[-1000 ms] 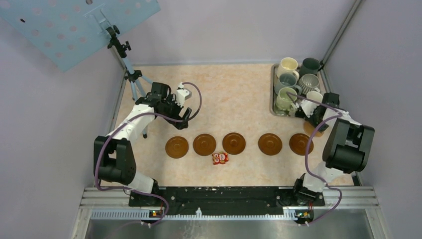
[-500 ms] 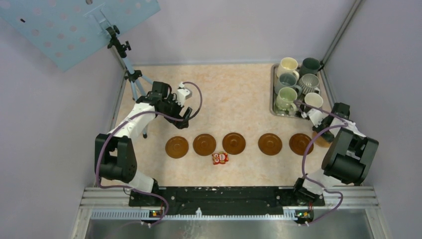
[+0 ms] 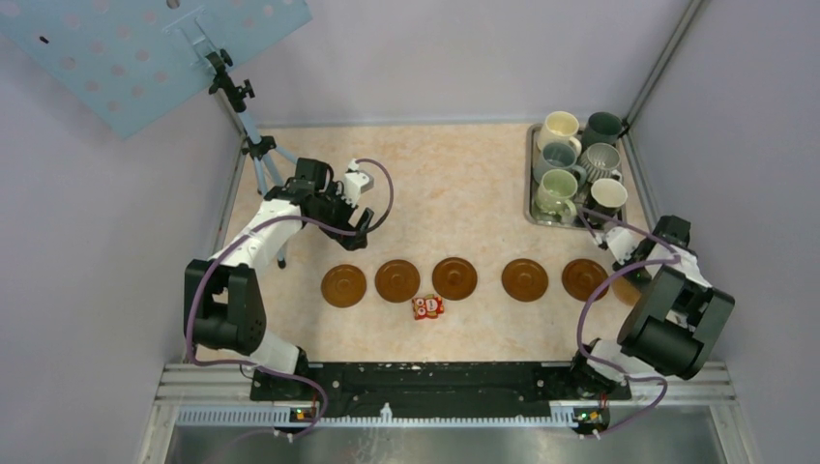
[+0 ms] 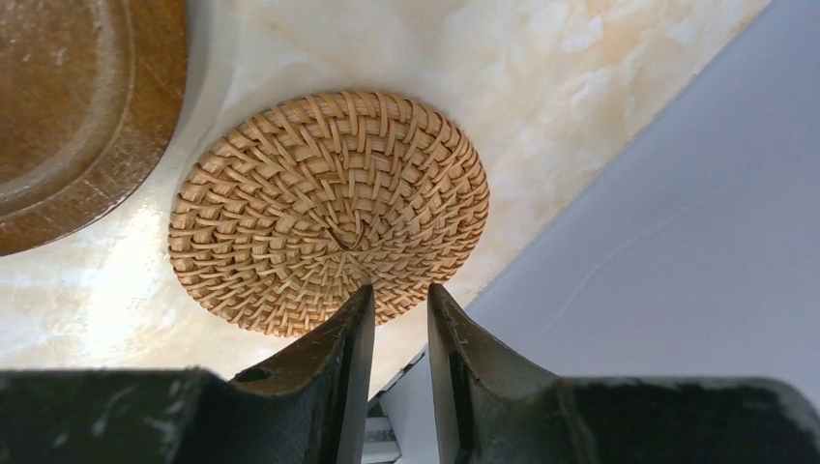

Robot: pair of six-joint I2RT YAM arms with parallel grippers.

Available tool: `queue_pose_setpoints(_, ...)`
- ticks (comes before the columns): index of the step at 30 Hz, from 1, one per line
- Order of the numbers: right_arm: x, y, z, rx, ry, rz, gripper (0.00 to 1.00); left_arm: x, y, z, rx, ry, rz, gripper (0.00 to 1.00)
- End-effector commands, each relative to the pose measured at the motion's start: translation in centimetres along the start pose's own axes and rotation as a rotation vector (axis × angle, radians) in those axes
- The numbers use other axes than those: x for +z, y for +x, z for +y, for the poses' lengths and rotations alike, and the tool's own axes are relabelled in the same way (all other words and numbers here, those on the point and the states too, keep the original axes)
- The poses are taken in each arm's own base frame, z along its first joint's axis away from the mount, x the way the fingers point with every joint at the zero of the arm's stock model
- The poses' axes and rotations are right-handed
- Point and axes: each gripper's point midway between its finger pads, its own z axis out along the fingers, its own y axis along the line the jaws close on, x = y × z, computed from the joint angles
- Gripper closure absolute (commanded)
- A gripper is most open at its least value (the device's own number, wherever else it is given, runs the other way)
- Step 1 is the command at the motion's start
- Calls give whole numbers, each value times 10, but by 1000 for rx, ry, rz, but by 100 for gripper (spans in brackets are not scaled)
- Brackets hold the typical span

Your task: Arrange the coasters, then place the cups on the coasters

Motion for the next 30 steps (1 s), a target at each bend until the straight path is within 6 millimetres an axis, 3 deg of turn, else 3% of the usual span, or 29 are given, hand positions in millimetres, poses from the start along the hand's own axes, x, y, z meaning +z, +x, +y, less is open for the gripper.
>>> queue_pose_setpoints(1,-2,7,36,11,-119,-3,72,-5,-16,2,33,8,-41,1)
queue_pose_setpoints(9,-3,12,42,-13,-120,7,71,-7,-16,1,38,3,-43,1)
queue_pose_setpoints(20,1,16,10,18,-32,51,71,-8,-16,1,42,0,-49,1)
queue_pose_setpoints(30,-3,15,-3,32,-2,52,70,-5,-15,1,40,5,-48,1)
